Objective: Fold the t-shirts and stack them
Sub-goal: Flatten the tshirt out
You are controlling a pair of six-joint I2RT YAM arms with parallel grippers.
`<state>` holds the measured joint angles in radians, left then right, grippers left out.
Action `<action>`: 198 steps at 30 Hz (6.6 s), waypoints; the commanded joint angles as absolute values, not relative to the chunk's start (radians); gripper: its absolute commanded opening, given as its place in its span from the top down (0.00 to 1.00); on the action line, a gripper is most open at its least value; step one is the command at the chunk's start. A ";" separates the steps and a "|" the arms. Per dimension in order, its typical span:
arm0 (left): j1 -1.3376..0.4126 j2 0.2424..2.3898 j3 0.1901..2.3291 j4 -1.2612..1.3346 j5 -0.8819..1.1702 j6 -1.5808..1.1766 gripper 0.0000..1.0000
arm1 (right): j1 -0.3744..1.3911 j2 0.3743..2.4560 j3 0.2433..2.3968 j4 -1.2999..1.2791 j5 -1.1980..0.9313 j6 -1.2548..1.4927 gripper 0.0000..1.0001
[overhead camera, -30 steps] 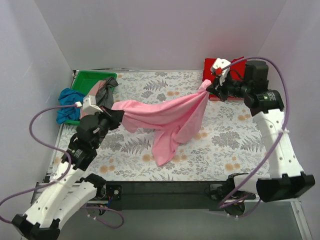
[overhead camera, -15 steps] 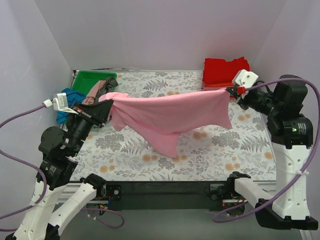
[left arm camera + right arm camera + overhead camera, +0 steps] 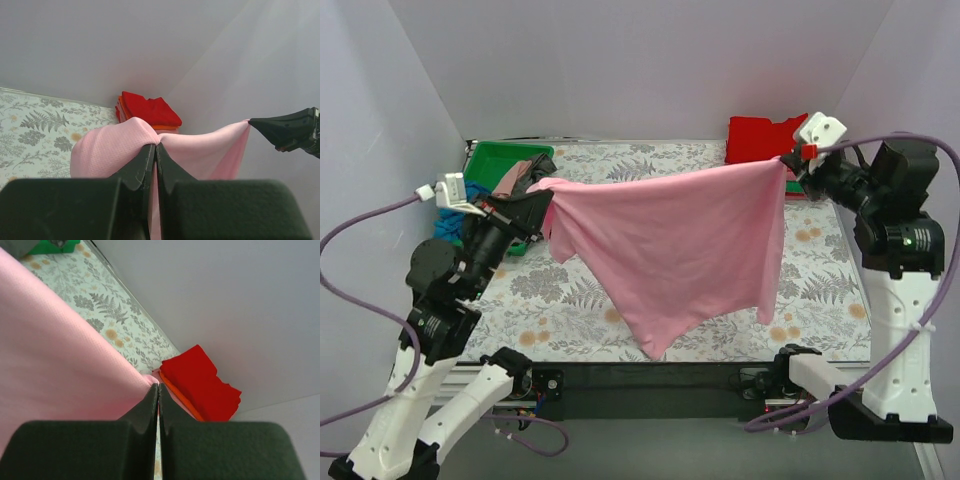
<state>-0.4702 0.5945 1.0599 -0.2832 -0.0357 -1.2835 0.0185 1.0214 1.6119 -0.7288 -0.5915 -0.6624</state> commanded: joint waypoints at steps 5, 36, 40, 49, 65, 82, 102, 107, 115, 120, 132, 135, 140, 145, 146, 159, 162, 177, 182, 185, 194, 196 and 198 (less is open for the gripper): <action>-0.465 0.903 1.103 -0.045 -0.037 -1.232 1.00 | 0.009 1.244 1.851 -0.571 -0.411 -0.536 0.99; -0.454 0.442 0.695 -0.671 0.030 -1.468 0.18 | 0.080 0.589 0.770 -1.136 -0.977 -1.324 0.02; -0.456 0.560 0.646 -0.525 0.228 -1.404 0.21 | 0.078 0.636 0.739 -0.878 -0.887 -1.016 0.02; -0.463 1.051 0.736 -0.348 0.369 -1.249 0.34 | 0.098 0.978 0.816 -0.755 -0.874 -0.755 0.10; -0.485 1.000 0.723 -0.450 0.115 -0.559 0.30 | 0.304 1.506 1.052 -0.630 -0.529 -0.577 0.30; -0.515 1.374 0.811 -0.431 0.141 -0.331 0.37 | 0.314 1.598 1.092 -0.649 -0.580 -0.578 0.30; -0.529 1.430 0.788 -0.391 0.135 -0.337 0.85 | 0.364 1.750 1.147 -0.686 -0.543 -0.572 0.65; -0.529 1.413 0.776 -0.377 0.123 -0.336 0.96 | 0.365 1.715 1.175 -0.722 -0.548 -0.584 0.88; -0.531 1.344 0.752 -0.361 0.115 -0.334 1.00 | 0.364 1.666 1.190 -0.750 -0.543 -0.594 0.99; -0.545 1.307 0.730 -0.350 0.115 -0.336 0.75 | 0.364 1.670 1.186 -0.750 -0.546 -0.592 0.99; -0.571 1.417 0.727 -0.299 -0.046 -0.344 0.59 | 0.364 1.671 1.186 -0.755 -0.561 -0.591 0.99; -0.572 1.417 0.723 -0.262 -0.098 -0.338 0.66 | 0.364 1.663 1.178 -0.758 -0.563 -0.592 0.99; -0.572 1.417 0.693 -0.227 -0.110 -0.328 0.89 | 0.362 1.645 1.175 -0.761 -0.572 -0.594 0.99; -0.574 1.372 0.689 -0.224 -0.092 -0.342 1.00 | 0.364 1.594 1.207 -0.801 -0.557 -0.615 0.99; -0.574 1.349 0.693 -0.227 -0.089 -0.350 1.00 | 0.364 1.565 1.216 -0.810 -0.542 -0.632 0.99; -0.649 0.884 0.827 -0.327 0.230 -0.641 1.00 | 0.361 1.281 1.520 -0.983 -0.247 -0.888 0.99; -0.653 0.832 0.867 -0.307 0.333 -0.771 1.00 | 0.356 1.230 1.599 -0.980 -0.196 -0.913 0.99; -0.684 0.914 1.215 -0.092 0.801 -1.306 1.00 | 0.287 1.111 2.107 -0.723 0.086 -0.928 0.99; -0.689 0.899 1.284 0.024 0.885 -1.434 1.00 | 0.287 1.163 2.178 -0.646 0.063 -0.905 0.99; -0.689 0.879 1.272 0.041 0.897 -1.476 1.00 | 0.287 1.212 2.186 -0.641 -0.050 -0.846 0.99; -0.689 0.717 1.083 -0.052 0.588 -1.477 1.00 | 0.392 1.526 2.275 -0.637 -0.267 -0.733 0.99; -0.690 0.666 0.968 -0.113 0.424 -1.544 1.00 | 0.505 1.584 2.240 -0.620 -0.233 -0.770 0.99; -0.689 0.585 0.831 -0.174 0.203 -1.682 1.00 | 0.567 1.669 2.148 -0.544 -0.190 -0.791 0.99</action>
